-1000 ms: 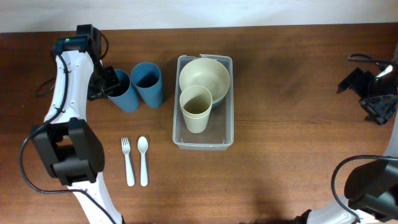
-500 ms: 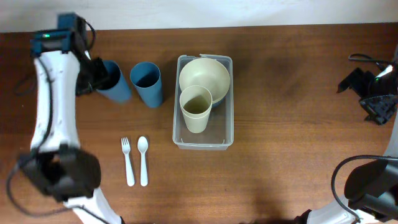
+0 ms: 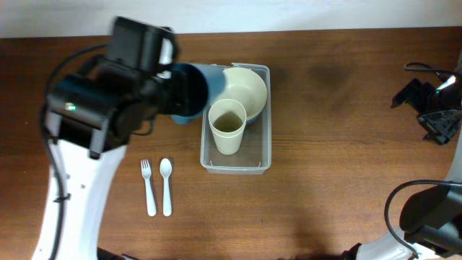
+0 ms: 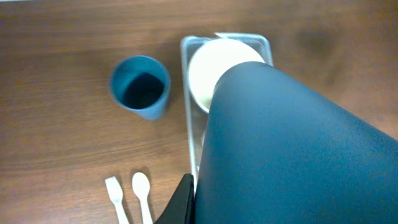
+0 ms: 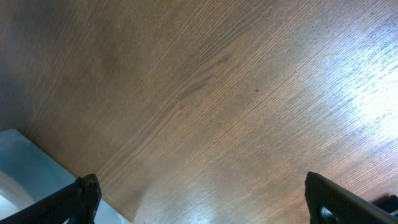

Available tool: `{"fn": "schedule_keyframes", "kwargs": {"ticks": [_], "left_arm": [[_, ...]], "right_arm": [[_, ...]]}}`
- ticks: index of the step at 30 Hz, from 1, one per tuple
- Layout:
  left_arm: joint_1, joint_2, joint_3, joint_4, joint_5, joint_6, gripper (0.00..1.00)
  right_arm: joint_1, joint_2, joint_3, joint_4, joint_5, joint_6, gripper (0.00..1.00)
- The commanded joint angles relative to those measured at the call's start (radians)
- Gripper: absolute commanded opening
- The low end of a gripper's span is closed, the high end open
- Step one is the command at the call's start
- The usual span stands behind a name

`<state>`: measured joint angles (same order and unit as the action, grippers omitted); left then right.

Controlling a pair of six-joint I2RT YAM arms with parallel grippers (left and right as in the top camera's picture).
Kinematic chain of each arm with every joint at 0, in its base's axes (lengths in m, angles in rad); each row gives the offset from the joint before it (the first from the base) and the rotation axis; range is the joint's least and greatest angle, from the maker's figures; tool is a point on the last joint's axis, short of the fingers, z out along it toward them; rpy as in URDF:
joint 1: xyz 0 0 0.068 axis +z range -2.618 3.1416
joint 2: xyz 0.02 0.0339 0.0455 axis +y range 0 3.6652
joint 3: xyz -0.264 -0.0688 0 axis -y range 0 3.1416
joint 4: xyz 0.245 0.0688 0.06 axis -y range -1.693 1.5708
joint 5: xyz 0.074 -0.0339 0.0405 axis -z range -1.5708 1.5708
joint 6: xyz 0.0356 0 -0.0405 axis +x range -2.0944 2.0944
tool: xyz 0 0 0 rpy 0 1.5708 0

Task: Pack container
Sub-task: 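Lift the blue cup over the container with the left gripper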

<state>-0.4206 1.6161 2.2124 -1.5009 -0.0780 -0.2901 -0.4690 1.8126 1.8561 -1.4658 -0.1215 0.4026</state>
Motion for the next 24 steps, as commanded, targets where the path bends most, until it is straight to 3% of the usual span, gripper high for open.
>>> {"fn": "schedule_keyframes", "kwargs": {"ticks": [1,17,24], "left_arm": [[-0.073,0.013,0.001,0.004,-0.027,0.015,0.02],[-0.191,0.061,0.001,0.003,-0.014,0.016,0.02],[-0.198,0.110,0.001,-0.003,-0.147,-0.011,0.01]], "right_arm": [[-0.003,-0.022,0.014,0.000,0.006,-0.006,0.99],[-0.003,-0.022,0.014,0.000,0.006,-0.006,0.99],[-0.003,-0.022,0.014,0.000,0.006,-0.006,0.99]]}}
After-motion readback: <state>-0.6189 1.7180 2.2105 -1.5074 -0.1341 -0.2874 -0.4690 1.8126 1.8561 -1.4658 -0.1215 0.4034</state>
